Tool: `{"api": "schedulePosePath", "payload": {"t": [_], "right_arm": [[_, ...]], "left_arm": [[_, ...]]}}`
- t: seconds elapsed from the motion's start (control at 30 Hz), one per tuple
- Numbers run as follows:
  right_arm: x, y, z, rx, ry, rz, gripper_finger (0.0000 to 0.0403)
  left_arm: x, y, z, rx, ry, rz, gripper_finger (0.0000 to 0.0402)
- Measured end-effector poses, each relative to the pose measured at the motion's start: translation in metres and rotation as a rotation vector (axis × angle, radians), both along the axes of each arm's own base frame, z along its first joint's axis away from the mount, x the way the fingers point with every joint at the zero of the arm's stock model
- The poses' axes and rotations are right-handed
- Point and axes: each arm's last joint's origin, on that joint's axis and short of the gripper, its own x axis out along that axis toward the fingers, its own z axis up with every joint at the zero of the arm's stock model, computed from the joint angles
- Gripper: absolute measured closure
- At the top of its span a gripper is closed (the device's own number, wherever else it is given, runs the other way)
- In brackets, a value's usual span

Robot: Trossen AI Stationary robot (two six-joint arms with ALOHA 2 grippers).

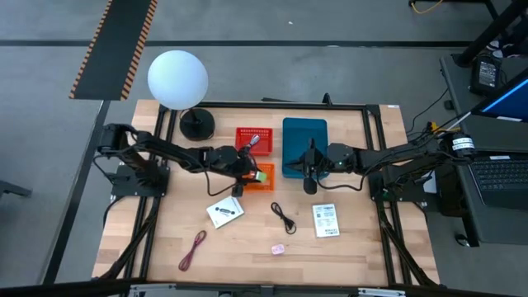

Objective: Pick and place items into bin
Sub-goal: Put the light green charger adapter into the orange bin, then put the left white card reader box into the blue bin

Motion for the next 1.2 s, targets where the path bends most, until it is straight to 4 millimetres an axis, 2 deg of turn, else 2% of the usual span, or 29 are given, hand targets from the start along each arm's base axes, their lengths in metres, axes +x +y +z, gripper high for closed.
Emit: {"api": "schedulePosePath", "payload": {"t": [0.33, 0.47, 0.77, 1.2], "right_arm": [[0.0, 0.0, 0.0, 0.0, 0.004, 0.0, 0.0398], [0.0, 0.0, -0.001, 0.001, 0.006, -0.001, 0.0398], [0.0, 0.0, -0.001, 0.001, 0.007, -0.001, 0.0398], [0.0, 0.0, -0.001, 0.001, 0.008, -0.001, 0.0398]], "left_arm": [[0.007, 0.001, -0.023, -0.001, 0.039, 0.008, 0.0245], [0.008, 0.001, -0.023, -0.005, 0.031, 0.012, 0.023], [0.008, 0.001, -0.024, -0.006, 0.033, 0.015, 0.0229], [0.008, 0.002, -0.023, 0.03, 0.032, 0.053, 0.0204]]}}
